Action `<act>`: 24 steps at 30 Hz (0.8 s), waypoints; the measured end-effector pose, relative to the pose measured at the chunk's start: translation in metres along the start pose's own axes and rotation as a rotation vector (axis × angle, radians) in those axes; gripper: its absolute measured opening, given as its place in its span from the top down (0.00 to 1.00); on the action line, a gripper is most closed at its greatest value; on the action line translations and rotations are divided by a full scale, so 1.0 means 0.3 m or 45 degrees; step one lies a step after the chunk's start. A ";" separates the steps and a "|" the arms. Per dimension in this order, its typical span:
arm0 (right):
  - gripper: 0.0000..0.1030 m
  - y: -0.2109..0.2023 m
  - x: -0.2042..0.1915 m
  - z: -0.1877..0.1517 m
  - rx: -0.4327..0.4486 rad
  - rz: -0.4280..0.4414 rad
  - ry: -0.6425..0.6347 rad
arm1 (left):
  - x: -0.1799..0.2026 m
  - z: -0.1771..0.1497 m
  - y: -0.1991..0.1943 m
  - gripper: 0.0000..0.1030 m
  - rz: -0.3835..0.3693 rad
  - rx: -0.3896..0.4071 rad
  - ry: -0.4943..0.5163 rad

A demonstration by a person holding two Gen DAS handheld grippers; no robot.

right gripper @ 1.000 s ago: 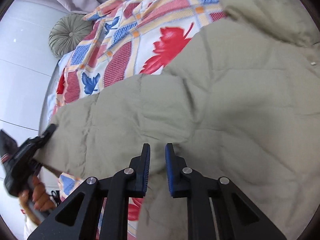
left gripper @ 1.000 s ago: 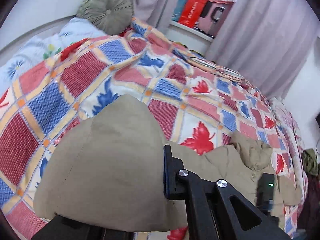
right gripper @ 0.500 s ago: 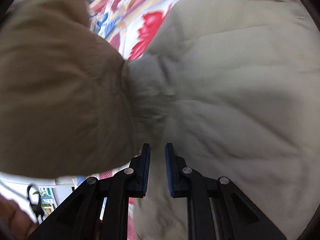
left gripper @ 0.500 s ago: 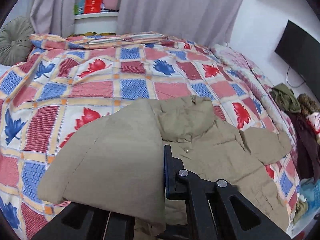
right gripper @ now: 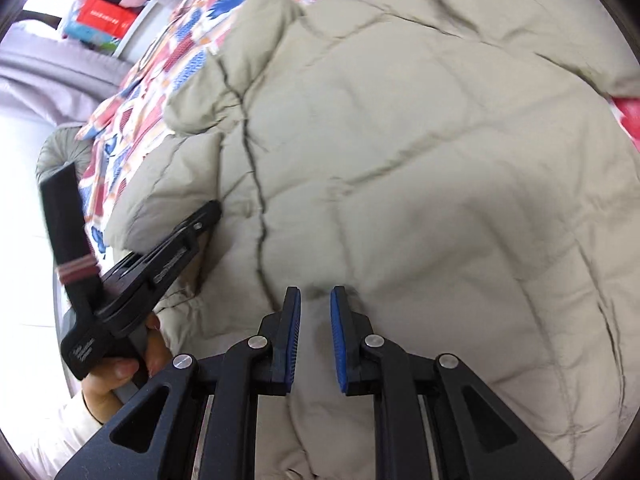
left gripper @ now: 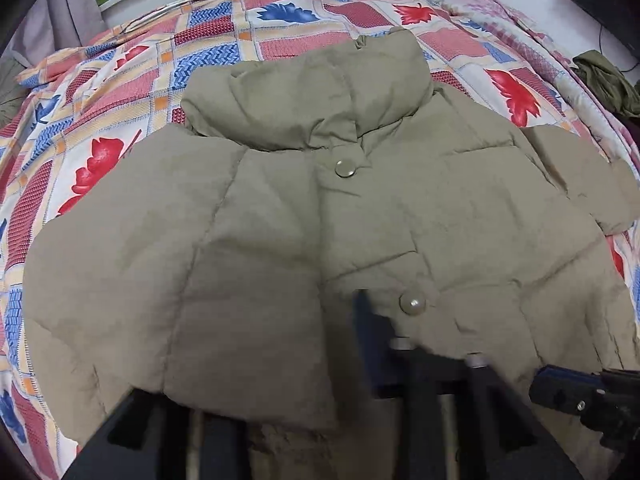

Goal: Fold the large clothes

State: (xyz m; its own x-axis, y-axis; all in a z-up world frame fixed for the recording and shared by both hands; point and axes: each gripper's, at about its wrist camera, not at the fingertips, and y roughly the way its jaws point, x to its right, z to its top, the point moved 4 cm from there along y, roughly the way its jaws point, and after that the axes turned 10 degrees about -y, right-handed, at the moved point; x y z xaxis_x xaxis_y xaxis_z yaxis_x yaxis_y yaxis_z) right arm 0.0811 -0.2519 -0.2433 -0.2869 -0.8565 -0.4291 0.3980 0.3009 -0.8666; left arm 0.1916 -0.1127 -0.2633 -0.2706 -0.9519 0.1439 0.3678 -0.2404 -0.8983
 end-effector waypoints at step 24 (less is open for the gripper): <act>0.29 0.054 -0.614 0.068 0.199 -0.487 -1.203 | -0.923 0.071 -0.008 0.20 -0.432 -0.057 -0.954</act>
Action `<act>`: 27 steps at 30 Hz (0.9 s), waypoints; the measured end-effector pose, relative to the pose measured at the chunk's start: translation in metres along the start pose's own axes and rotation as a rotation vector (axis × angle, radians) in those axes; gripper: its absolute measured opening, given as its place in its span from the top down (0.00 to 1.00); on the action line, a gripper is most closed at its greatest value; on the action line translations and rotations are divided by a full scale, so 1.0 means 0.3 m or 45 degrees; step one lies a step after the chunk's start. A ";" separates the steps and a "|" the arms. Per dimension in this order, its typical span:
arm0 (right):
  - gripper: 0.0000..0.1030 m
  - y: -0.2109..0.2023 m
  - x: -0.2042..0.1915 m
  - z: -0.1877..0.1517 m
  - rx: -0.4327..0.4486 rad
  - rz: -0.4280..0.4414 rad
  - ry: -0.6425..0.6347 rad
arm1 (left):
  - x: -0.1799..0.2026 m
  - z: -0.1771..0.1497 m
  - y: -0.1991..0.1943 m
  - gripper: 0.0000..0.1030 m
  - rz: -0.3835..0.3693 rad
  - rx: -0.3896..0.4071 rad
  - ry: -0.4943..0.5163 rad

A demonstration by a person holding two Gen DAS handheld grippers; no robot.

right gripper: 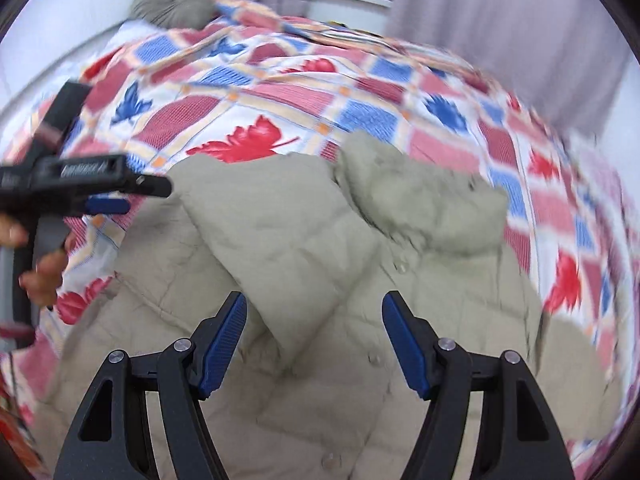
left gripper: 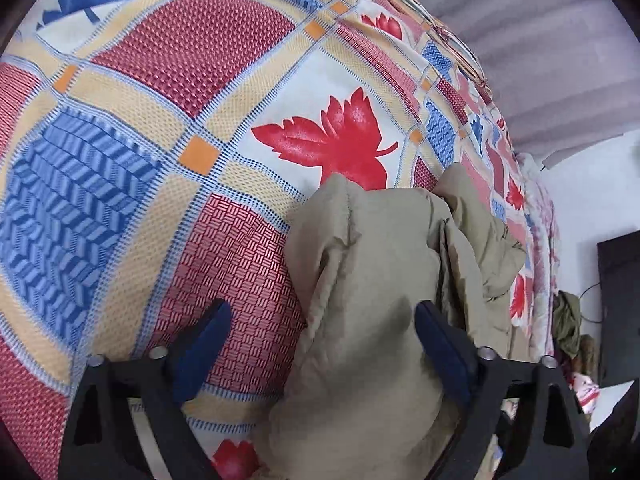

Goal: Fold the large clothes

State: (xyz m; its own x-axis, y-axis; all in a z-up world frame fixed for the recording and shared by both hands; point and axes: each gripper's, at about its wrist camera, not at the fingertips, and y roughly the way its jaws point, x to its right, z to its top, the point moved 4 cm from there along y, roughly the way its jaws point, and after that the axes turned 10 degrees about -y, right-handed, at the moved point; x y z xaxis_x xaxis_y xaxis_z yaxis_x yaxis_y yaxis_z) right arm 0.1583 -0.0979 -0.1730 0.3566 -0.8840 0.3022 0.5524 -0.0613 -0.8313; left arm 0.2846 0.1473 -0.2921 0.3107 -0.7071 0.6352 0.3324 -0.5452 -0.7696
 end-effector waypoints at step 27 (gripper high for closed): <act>0.81 0.252 0.454 -0.530 -0.135 0.427 1.392 | 0.153 -0.031 -0.087 0.47 0.586 0.380 0.514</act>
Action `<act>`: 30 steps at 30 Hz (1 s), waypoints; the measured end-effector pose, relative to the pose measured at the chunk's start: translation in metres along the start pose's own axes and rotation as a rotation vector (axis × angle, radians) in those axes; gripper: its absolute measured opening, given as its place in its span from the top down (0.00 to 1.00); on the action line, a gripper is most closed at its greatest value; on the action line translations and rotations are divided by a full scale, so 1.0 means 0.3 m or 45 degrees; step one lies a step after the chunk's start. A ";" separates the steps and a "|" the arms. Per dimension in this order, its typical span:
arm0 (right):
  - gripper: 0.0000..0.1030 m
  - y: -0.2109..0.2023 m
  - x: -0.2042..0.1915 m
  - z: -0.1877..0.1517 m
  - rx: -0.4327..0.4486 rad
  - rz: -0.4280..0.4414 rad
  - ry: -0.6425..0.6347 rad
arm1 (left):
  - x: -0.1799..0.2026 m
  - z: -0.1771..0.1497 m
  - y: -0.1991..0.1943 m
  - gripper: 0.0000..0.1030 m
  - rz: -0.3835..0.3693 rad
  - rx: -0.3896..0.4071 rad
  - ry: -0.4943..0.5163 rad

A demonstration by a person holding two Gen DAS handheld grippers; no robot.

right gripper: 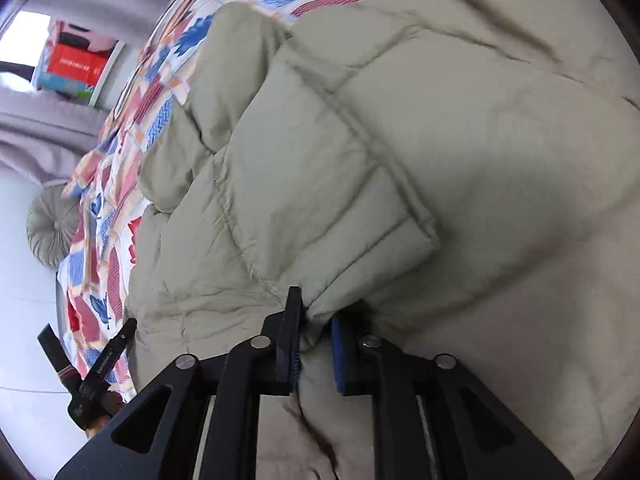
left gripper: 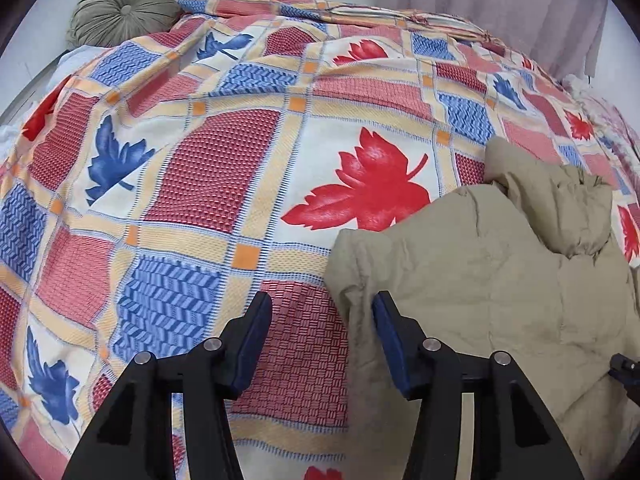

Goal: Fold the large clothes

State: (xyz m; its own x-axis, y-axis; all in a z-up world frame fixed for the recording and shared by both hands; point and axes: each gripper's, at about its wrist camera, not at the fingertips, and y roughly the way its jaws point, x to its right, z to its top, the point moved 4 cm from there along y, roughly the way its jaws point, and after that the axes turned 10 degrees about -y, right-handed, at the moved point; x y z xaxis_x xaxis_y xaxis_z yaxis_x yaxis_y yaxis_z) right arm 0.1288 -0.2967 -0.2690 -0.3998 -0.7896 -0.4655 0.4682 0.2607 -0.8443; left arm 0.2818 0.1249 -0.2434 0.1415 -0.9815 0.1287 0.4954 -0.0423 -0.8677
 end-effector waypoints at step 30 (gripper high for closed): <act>0.68 -0.157 0.080 0.058 0.014 -0.149 -0.210 | 0.122 -0.241 -0.123 0.27 0.017 -0.128 0.005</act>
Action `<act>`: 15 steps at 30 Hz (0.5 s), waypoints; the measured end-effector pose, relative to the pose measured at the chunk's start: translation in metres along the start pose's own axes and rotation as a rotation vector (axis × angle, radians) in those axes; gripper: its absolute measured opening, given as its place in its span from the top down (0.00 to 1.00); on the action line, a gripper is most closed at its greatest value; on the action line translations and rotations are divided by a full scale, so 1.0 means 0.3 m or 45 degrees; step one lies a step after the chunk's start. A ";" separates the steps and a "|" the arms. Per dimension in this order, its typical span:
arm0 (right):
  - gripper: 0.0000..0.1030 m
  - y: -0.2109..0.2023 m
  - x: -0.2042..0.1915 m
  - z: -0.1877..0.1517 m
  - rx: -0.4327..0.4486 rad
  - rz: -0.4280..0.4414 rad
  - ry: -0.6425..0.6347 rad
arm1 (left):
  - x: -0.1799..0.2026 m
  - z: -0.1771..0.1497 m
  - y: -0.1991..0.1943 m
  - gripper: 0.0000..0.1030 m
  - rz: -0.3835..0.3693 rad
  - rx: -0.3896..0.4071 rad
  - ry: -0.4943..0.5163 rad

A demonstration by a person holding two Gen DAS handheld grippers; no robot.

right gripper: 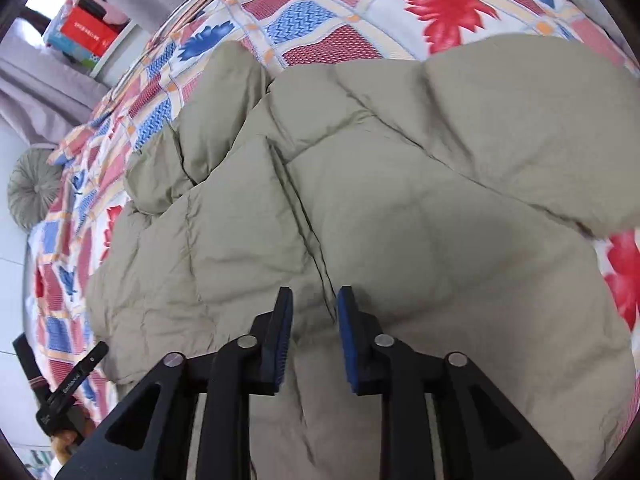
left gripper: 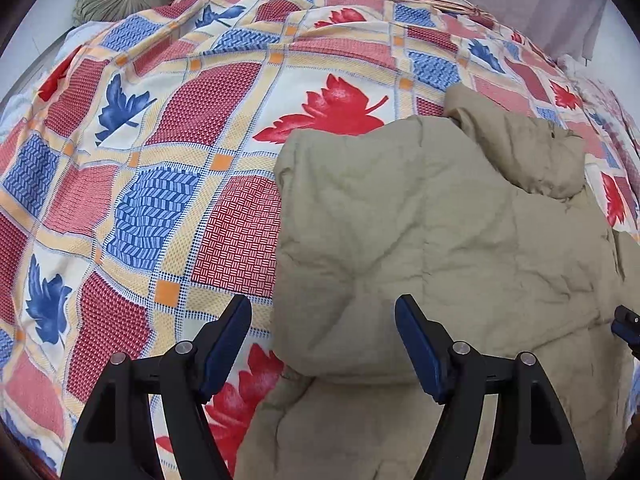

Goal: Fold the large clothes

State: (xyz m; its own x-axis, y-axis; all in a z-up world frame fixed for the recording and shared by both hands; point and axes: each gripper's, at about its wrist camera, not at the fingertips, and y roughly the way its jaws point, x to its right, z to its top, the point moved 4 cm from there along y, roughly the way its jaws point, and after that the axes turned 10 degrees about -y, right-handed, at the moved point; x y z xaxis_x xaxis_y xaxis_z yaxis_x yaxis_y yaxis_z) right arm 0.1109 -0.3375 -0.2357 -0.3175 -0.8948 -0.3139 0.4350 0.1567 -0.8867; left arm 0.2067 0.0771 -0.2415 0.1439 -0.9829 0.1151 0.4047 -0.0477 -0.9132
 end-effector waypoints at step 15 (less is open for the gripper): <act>0.28 -0.231 0.185 -0.294 -0.069 0.092 0.199 | 0.400 -0.316 -0.167 0.02 -0.109 -0.151 0.247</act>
State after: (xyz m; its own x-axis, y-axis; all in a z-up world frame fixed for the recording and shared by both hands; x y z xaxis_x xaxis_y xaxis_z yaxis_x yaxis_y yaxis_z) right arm -0.0110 -0.3611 -0.2217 -0.4161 -0.8051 -0.4226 0.4168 0.2442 -0.8756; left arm 0.1180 -0.0554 -0.2190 -0.0671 -0.9896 0.1276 0.2977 -0.1419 -0.9441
